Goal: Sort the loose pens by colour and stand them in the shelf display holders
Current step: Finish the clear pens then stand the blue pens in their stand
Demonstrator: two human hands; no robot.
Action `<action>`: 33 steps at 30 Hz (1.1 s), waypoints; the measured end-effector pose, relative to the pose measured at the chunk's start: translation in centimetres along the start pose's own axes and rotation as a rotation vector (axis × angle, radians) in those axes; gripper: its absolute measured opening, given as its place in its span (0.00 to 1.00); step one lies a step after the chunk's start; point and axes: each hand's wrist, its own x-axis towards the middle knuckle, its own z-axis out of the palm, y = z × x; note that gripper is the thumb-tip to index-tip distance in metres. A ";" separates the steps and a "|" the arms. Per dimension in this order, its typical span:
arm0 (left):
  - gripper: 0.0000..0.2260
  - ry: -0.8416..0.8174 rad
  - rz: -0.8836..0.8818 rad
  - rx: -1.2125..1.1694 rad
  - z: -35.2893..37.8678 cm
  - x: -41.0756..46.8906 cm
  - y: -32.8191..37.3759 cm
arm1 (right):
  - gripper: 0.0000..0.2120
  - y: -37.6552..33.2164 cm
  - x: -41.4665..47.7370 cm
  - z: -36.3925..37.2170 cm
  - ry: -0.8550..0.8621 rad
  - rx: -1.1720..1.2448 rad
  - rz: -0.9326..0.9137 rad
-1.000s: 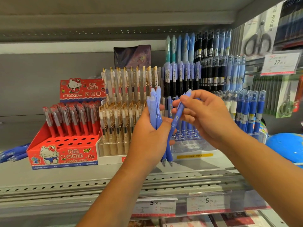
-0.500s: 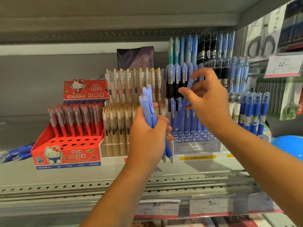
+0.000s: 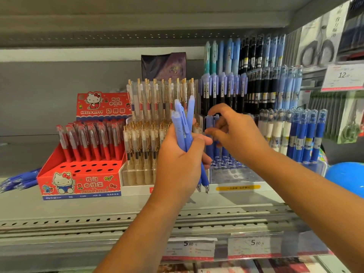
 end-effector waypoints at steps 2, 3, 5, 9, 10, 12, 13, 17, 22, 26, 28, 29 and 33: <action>0.09 -0.004 -0.008 0.015 0.0 0.0 0.1 | 0.15 0.1 -0.1 0.0 -0.044 -0.031 0.011; 0.10 -0.007 -0.008 0.018 0.1 -0.1 0.2 | 0.16 0.1 -0.1 -0.1 -0.051 -0.029 0.018; 0.12 -0.011 -0.005 0.016 0.2 -0.1 0.3 | 0.16 0.1 -0.1 -0.2 -0.062 -0.029 0.020; 0.13 -0.013 -0.009 -0.001 0.1 0.0 0.2 | 0.17 0.2 -0.3 -0.4 -0.074 -0.047 0.019; 0.13 -0.011 -0.009 -0.007 0.0 0.0 0.2 | 0.18 0.2 -0.3 -0.5 -0.074 -0.063 0.017; 0.12 0.008 -0.007 -0.021 -0.1 0.0 0.2 | 0.21 0.0 -0.4 -0.8 -0.066 -0.099 0.008; 0.12 0.019 -0.007 -0.035 -0.1 0.1 0.2 | 0.21 -0.2 -0.5 -1.0 -0.047 -0.117 0.000; 0.13 -0.015 -0.022 -0.056 -0.1 0.0 0.3 | 0.10 -1.8 -0.6 -1.9 0.057 0.157 0.064; 0.16 -0.093 -0.059 -0.035 0.1 0.0 0.3 | 0.08 -4.1 -1.6 -2.6 -0.058 0.639 0.133; 0.12 -0.131 -0.098 -0.006 0.2 0.0 0.1 | 0.11 -4.1 -2.2 -2.6 -0.059 0.686 0.195; 0.11 -0.149 -0.117 -0.013 0.2 -0.1 0.1 | 0.11 -3.9 -2.4 -2.5 -0.058 0.729 0.249; 0.13 -0.156 -0.126 -0.015 0.3 -0.1 0.1 | 0.11 -3.8 -2.5 -2.4 -0.053 0.762 0.275; 0.19 -0.156 -0.124 -0.012 0.3 -0.1 -0.2 | 0.12 -3.6 -2.8 -2.4 0.007 0.851 0.334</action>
